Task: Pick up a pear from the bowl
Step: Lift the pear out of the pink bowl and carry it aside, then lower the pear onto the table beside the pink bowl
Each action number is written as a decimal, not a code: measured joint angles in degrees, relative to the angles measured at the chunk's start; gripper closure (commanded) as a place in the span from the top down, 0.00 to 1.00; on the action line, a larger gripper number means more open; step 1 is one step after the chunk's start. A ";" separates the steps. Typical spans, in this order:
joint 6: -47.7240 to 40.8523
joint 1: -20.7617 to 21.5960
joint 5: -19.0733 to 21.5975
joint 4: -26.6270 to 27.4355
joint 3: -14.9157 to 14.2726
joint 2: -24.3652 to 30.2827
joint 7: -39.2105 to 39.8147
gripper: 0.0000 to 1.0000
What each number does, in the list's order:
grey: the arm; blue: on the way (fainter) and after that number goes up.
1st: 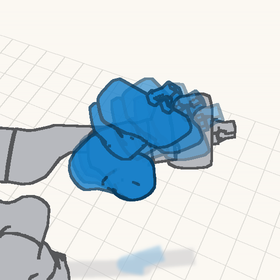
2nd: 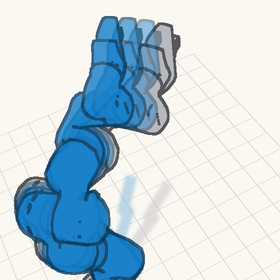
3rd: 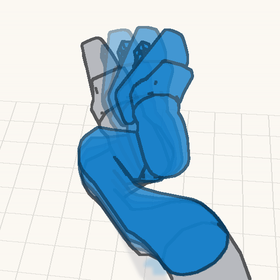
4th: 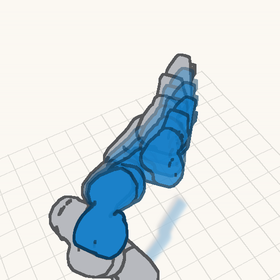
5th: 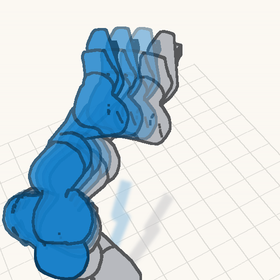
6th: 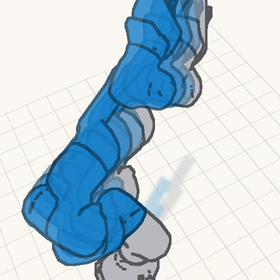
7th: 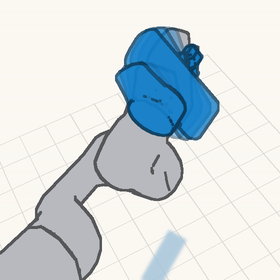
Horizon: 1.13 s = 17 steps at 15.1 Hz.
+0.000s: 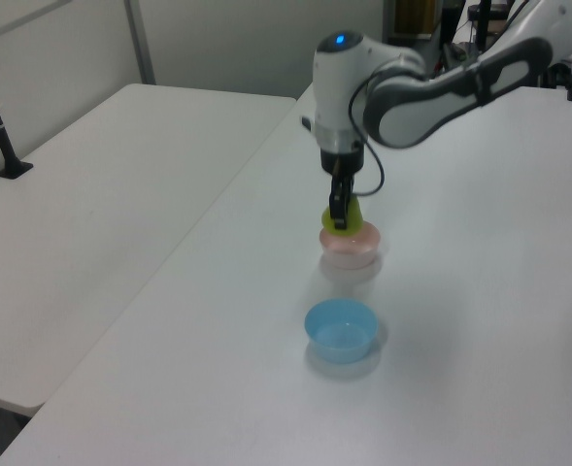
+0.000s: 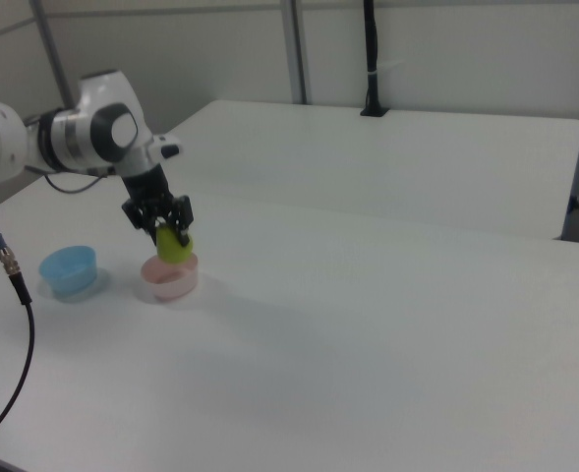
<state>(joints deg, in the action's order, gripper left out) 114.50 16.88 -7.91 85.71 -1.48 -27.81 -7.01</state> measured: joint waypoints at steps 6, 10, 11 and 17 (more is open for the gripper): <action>-5.31 -7.60 0.03 0.12 -0.14 6.81 0.90 0.39; -5.44 -15.07 0.07 0.44 -0.03 7.30 5.49 0.39; -5.44 -16.31 0.07 0.79 -0.06 7.28 6.58 0.39; -4.18 -17.47 0.06 2.45 -0.10 3.50 7.93 0.52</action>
<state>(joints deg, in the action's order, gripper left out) 110.31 -0.60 -7.85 88.16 -1.58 -24.31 0.92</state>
